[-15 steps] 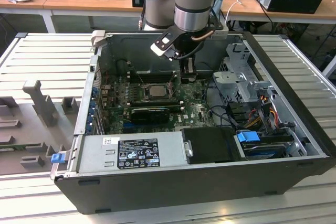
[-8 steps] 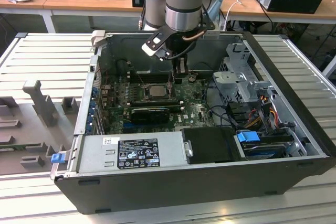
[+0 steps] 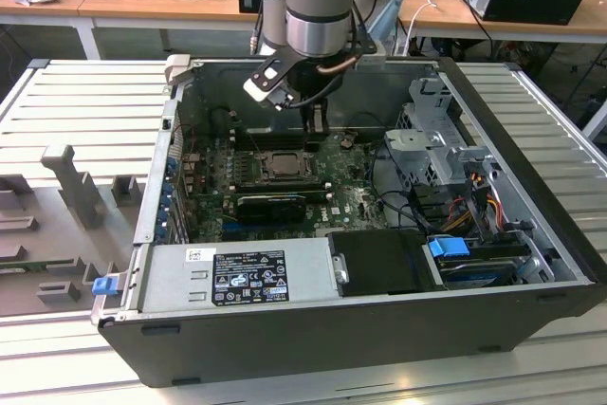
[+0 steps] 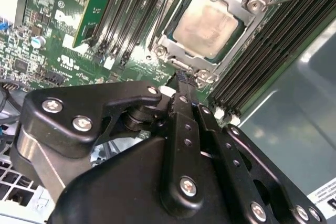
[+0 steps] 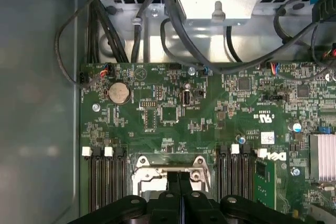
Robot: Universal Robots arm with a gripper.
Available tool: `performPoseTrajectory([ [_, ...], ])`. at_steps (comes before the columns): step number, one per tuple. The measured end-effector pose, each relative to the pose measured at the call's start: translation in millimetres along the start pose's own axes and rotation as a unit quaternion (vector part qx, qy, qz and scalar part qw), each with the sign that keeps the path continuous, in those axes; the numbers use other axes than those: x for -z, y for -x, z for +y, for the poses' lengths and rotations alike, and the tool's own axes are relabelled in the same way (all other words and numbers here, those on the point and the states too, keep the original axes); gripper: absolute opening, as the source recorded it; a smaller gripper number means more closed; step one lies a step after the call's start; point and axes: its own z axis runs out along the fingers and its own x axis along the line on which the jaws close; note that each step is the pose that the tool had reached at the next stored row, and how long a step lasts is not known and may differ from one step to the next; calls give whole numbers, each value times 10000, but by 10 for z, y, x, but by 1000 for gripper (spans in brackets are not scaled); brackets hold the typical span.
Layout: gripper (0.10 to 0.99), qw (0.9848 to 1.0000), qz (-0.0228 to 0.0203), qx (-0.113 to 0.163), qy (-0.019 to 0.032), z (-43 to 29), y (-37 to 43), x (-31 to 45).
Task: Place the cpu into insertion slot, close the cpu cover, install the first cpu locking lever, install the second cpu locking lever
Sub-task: 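Close the cpu cover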
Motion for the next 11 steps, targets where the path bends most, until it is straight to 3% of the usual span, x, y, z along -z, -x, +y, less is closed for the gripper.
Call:
performPoseTrajectory([
  [4, 106, 10000, 2, 56, -2, -15, 2, -89],
  [5, 106, 9999, 17, 106, -3, -70, 5, -129],
  [9, 106, 9999, 45, 126, -4, -253, 8, -129],
  [11, 106, 9999, 45, 127, -4, -301, 9, -127],
])
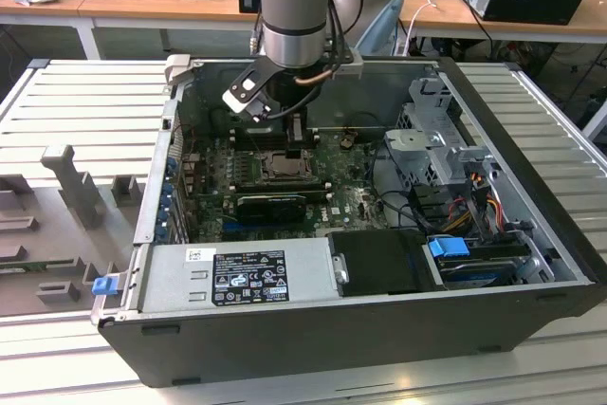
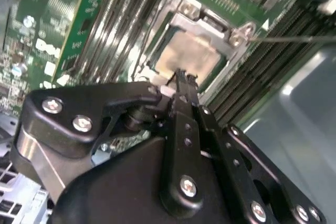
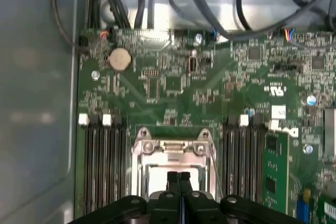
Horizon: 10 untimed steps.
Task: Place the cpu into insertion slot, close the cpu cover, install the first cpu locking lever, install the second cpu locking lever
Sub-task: 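Close the cpu cover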
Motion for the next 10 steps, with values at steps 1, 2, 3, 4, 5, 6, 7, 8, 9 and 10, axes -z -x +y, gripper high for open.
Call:
performPoseTrajectory([
  [1, 106, 10000, 0, 0, 1, -18, 0, 1],
  [2, 106, 10000, 0, 1, 0, -39, 0, 2],
  [3, 106, 10000, 1, 3, 0, -53, -1, 2],
  [4, 106, 10000, 0, 3, 0, -61, -1, 3],
  [5, 106, 10000, 0, 3, 0, -71, -1, 3],
  [6, 106, 10000, 1, 3, 0, -75, -1, 4],
  [7, 106, 10000, 1, 4, 0, -79, -1, 4],
  [8, 106, 10000, 2, 3, 0, -85, -1, 4],
  [9, 106, 10000, 1, 3, 0, -89, -1, 4],
  [10, 106, 10000, 1, 3, 0, -94, -1, 5],
])
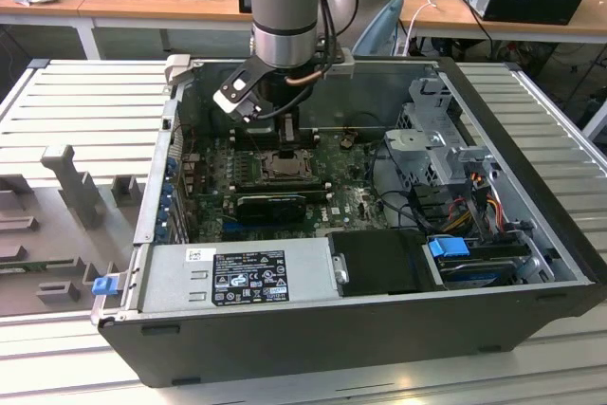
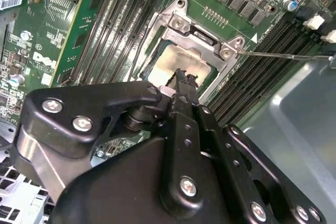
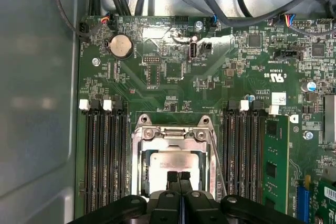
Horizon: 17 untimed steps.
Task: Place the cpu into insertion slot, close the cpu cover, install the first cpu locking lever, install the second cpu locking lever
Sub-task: 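Close the cpu cover, then install the first cpu locking lever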
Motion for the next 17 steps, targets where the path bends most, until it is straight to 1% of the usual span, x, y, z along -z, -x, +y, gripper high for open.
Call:
performPoseTrajectory([
  [4, 106, 10000, 0, 0, 0, -3, 0, 0],
  [9, 106, 10000, 0, 0, 0, -1, -1, 41],
  [10, 106, 10000, -1, 0, 0, 0, -1, 56],
  [13, 106, 10000, -1, 0, 0, 4, -3, 137],
  [14, 106, 10000, -2, 0, 0, 7, -5, 195],
  [16, 106, 10000, -1, 0, 0, 8, -5, 226],
  [17, 106, 10000, -2, 1, 0, 10, -6, 256],
])
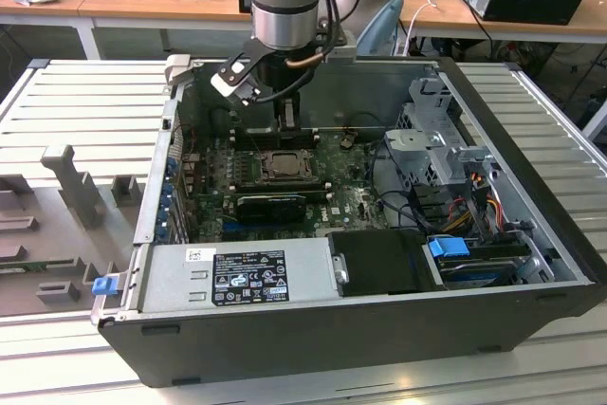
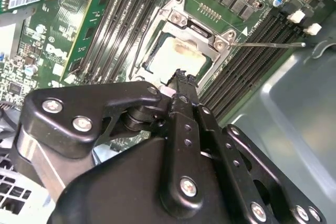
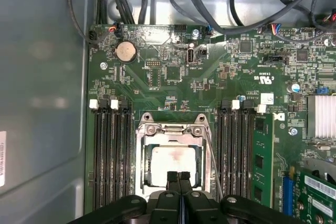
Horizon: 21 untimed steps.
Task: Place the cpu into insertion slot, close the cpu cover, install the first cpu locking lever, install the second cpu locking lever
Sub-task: 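Install the first cpu locking lever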
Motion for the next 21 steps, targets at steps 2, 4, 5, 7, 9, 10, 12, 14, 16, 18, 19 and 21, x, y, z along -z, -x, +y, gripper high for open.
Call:
performPoseTrajectory([
  [2, 106, 10000, -1, 0, 0, 1, -1, 30],
  [4, 106, 10000, -1, 0, 0, 3, -2, 71],
  [5, 106, 10000, -1, 0, 0, 6, -3, 115],
  [7, 106, 10000, -1, 0, -1, 9, -5, 191],
  [9, 106, 10000, -1, 0, -1, 13, -7, 266],
  [10, 106, 10000, -2, 0, -1, 17, -9, 338],
  [12, 106, 10000, -1, 0, 0, 18, -7, 366],
  [14, 106, 10000, -1, 0, -1, 17, 0, 367],
  [16, 106, 10000, 0, 52, -2, 17, 0, 367],
  [18, 106, 9998, 7, 188, -5, 18, 1, 367],
  [19, 106, 9994, 15, 358, -10, 17, 1, 367],
  [21, 106, 9987, 22, 504, -13, 17, 1, 367],
])
